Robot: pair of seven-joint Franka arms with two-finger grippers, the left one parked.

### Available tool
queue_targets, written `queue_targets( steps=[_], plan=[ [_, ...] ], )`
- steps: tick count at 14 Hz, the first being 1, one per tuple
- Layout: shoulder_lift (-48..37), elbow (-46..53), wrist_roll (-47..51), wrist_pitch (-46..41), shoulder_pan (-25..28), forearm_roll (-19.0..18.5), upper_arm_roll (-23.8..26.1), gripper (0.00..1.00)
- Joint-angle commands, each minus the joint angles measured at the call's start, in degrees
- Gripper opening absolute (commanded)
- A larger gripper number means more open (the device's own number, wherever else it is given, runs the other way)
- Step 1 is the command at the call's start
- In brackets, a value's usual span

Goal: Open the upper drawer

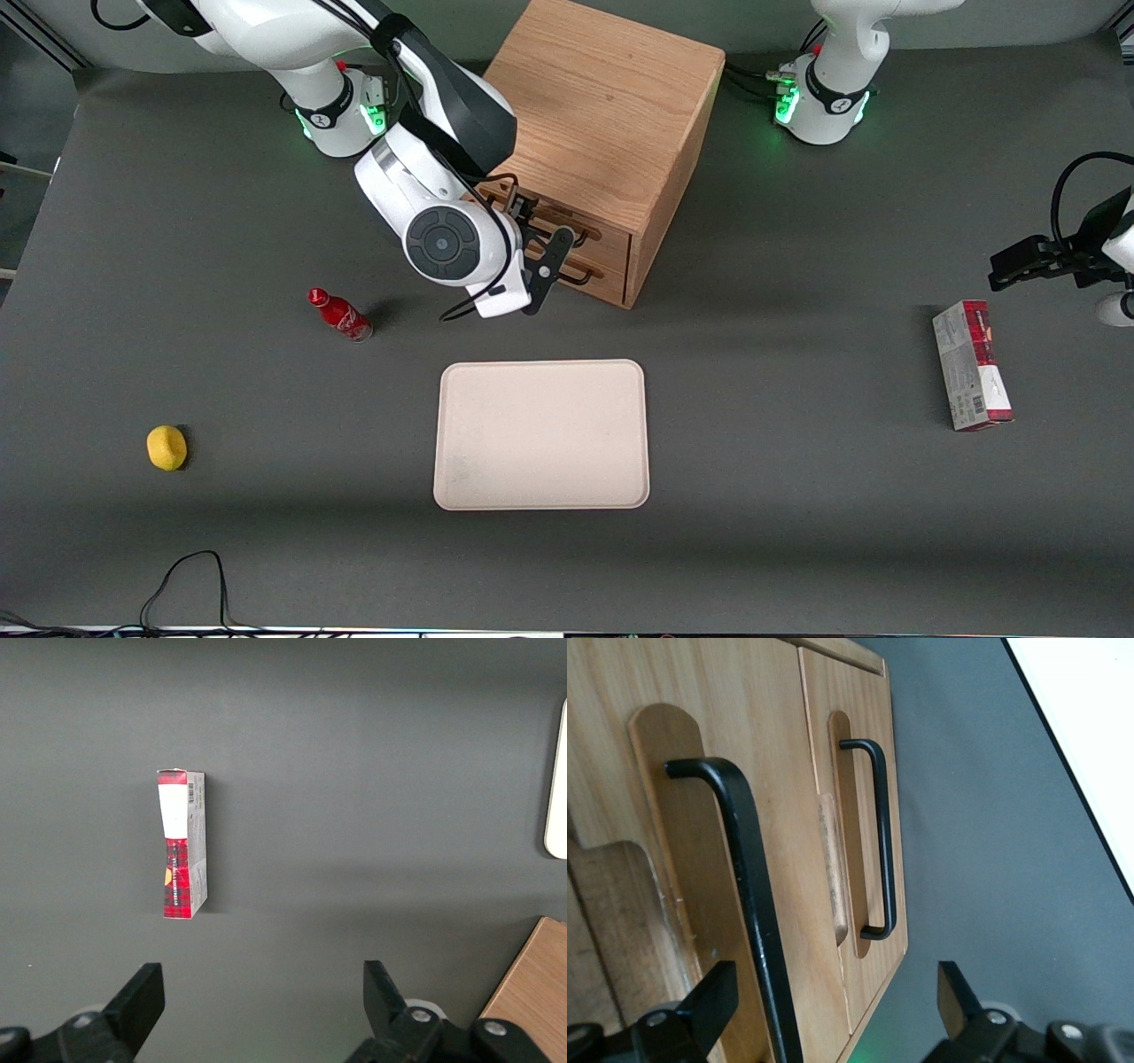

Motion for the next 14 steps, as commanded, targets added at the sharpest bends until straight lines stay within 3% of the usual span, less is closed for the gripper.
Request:
queue_targets(
  steps=[1, 14],
  plan=[
    [1.4, 1.3, -1.3, 1.6, 1.0, 0.9, -0.2, 1.00],
    [3.5, 1.0, -5.9, 5.2, 0.6, 0.2, -0.8, 1.00]
  ],
)
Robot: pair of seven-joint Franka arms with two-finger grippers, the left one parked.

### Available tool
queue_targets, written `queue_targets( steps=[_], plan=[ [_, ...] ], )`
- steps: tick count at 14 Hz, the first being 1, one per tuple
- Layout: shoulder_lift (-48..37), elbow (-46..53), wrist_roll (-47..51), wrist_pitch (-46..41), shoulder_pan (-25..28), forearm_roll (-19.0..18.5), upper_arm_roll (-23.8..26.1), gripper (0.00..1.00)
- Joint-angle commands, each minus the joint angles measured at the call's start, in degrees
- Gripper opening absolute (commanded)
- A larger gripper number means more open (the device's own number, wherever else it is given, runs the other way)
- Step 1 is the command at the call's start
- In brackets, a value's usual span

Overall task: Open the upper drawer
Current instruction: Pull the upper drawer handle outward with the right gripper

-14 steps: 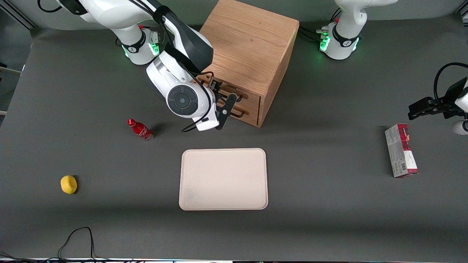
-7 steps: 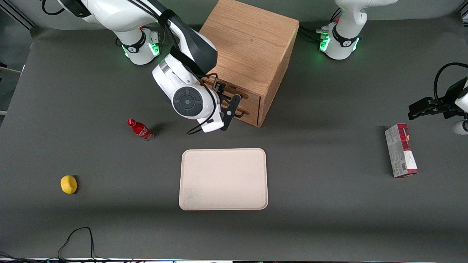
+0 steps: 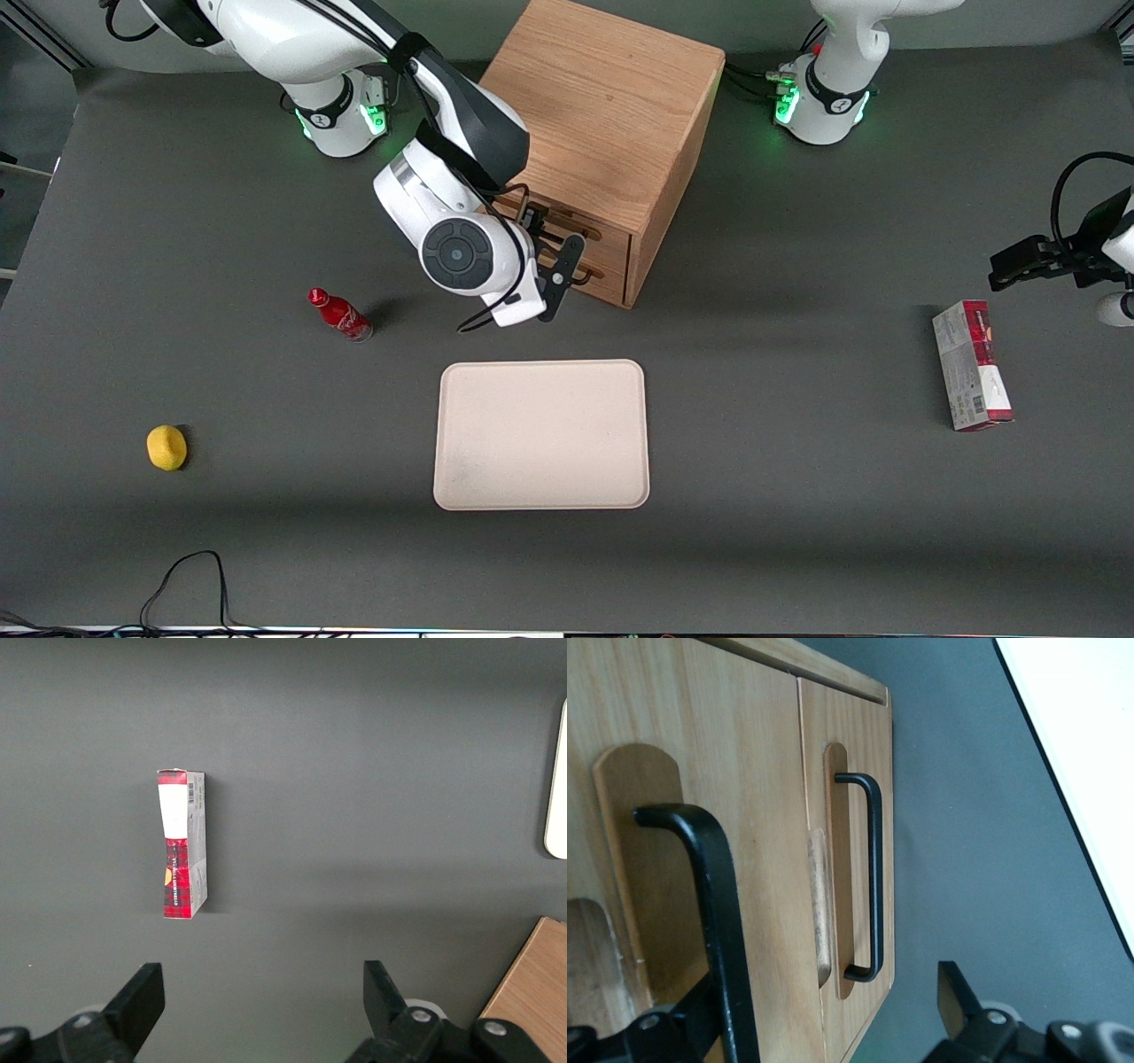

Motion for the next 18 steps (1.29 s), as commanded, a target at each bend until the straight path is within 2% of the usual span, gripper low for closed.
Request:
queue_targets(
  steps=[1, 6, 18],
  plan=[
    [1.2, 1.1, -2.6, 1.2, -0.3, 0.2, -0.8, 1.00],
    [1.7, 2.5, -2.7, 1.2, -0.7, 0.4, -3.3, 1.00],
    [4.7, 9.1, -2.4, 1.2, -2.3, 0.2, -5.8, 1.00]
  ],
)
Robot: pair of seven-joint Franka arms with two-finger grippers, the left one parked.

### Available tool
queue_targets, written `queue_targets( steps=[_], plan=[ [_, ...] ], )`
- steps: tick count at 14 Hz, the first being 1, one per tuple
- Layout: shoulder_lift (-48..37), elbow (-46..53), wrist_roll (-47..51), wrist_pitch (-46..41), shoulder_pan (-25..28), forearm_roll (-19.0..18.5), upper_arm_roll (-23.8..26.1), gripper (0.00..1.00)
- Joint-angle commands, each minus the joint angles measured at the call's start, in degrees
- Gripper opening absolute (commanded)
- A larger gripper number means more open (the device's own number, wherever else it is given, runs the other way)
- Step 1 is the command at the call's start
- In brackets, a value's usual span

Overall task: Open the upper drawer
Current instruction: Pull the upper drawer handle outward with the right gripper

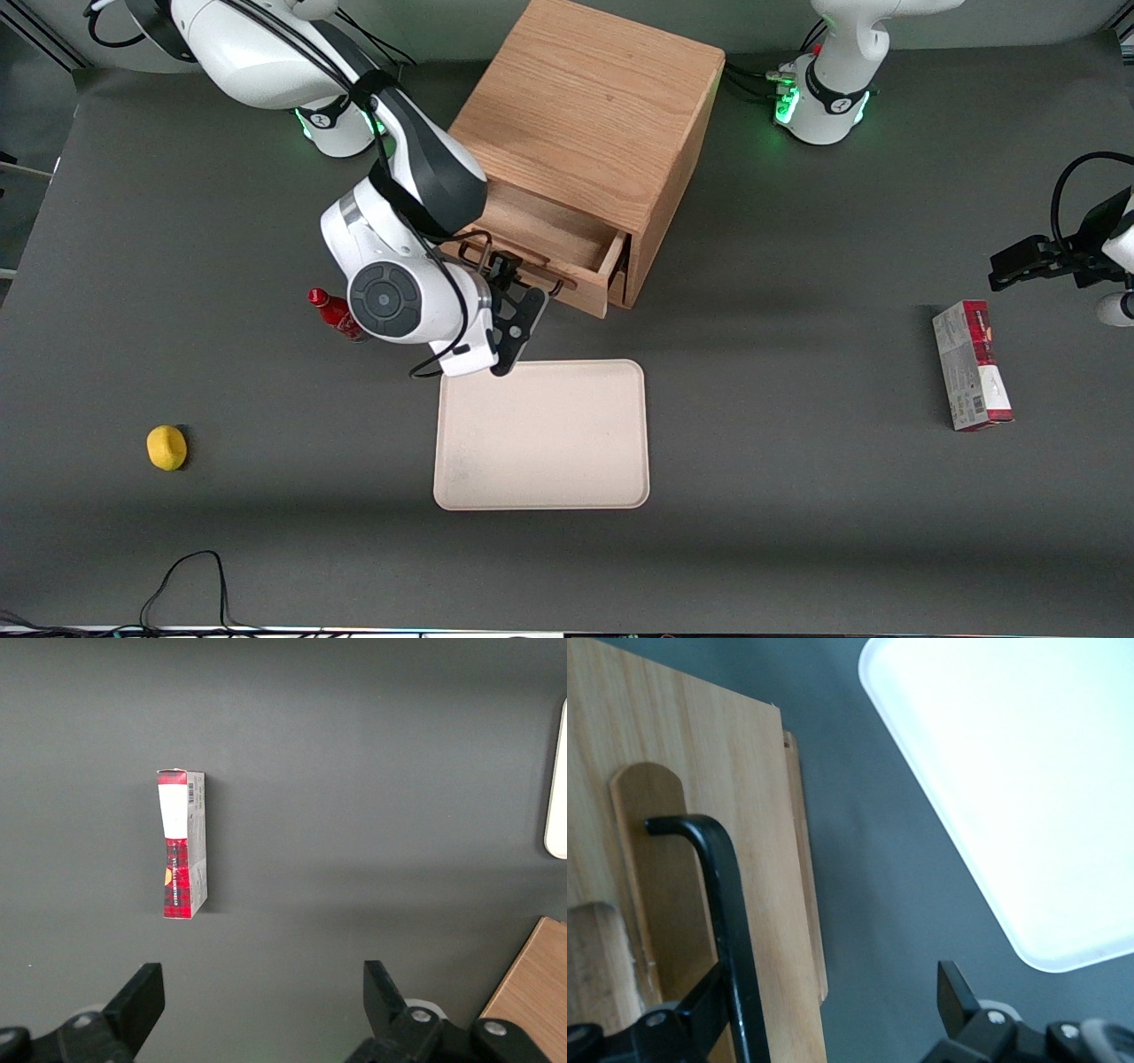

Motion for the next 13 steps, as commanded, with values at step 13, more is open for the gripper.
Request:
queue_targets(
  steps=[13],
  plan=[
    [2.3, 2.7, -3.2, 0.2, -1.7, 0.2, -3.0, 1.00]
  ],
)
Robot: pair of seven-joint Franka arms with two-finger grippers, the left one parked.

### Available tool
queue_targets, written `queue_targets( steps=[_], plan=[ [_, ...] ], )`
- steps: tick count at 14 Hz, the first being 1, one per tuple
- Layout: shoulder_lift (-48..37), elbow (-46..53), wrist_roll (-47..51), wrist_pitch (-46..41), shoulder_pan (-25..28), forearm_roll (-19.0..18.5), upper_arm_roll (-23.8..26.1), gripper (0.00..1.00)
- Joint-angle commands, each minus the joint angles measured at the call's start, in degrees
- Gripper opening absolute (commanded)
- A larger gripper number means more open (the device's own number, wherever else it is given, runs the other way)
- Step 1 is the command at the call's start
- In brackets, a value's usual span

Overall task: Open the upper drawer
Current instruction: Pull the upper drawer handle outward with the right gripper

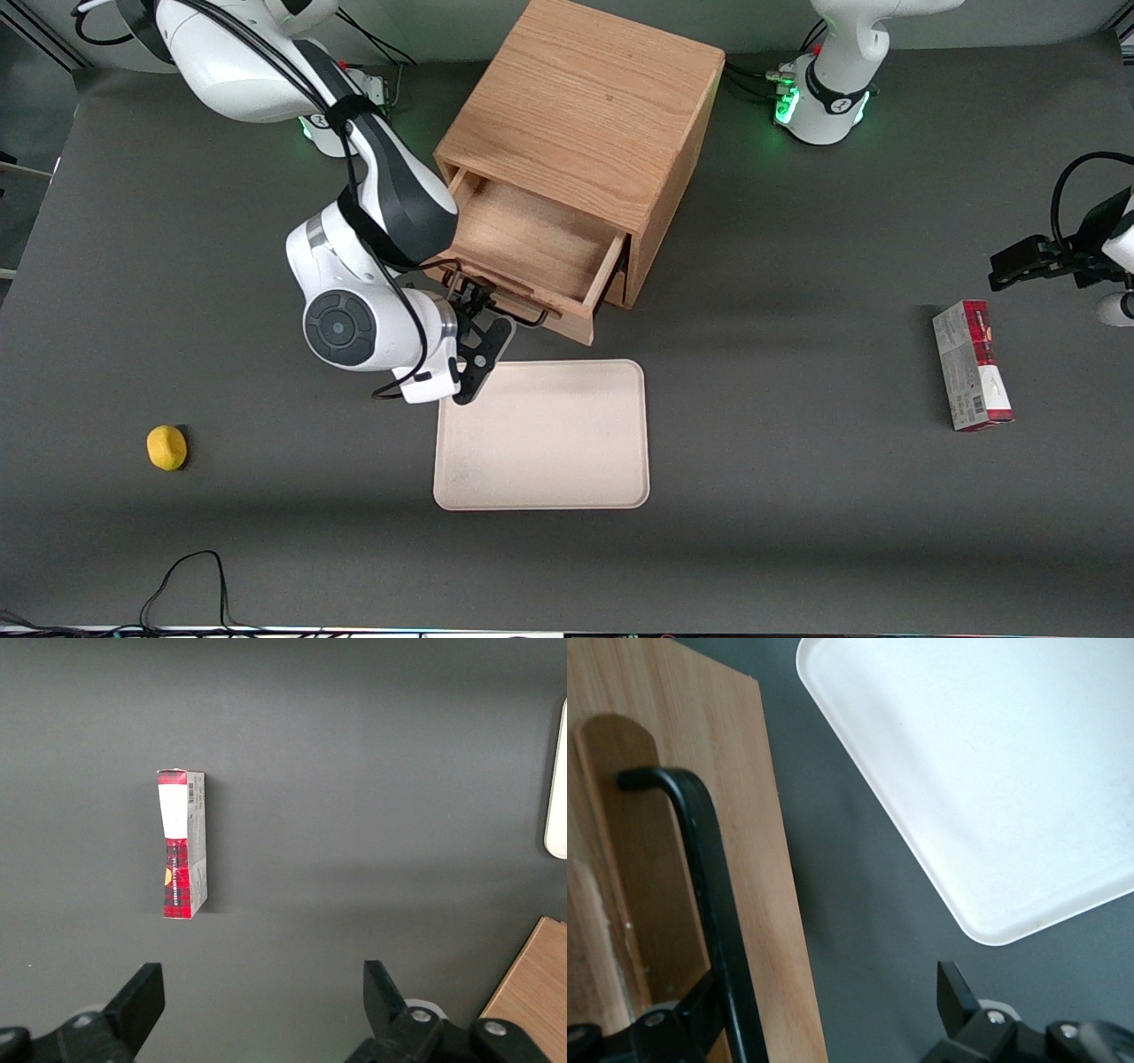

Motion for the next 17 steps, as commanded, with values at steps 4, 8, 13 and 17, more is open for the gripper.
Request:
queue_targets(
  steps=[4, 8, 13, 17],
  plan=[
    [2.1, 1.8, -1.9, 2.4, -0.5, 0.2, -0.3, 1.00],
    [2.9, 2.0, -2.1, 4.2, -0.6, 0.1, -0.3, 1.00],
    [4.4, 4.8, -2.1, 4.3, -0.6, 0.1, -1.0, 1.00],
    [4.6, 5.6, -2.2, 4.3, -0.9, 0.1, -1.5, 1.00]
  ],
)
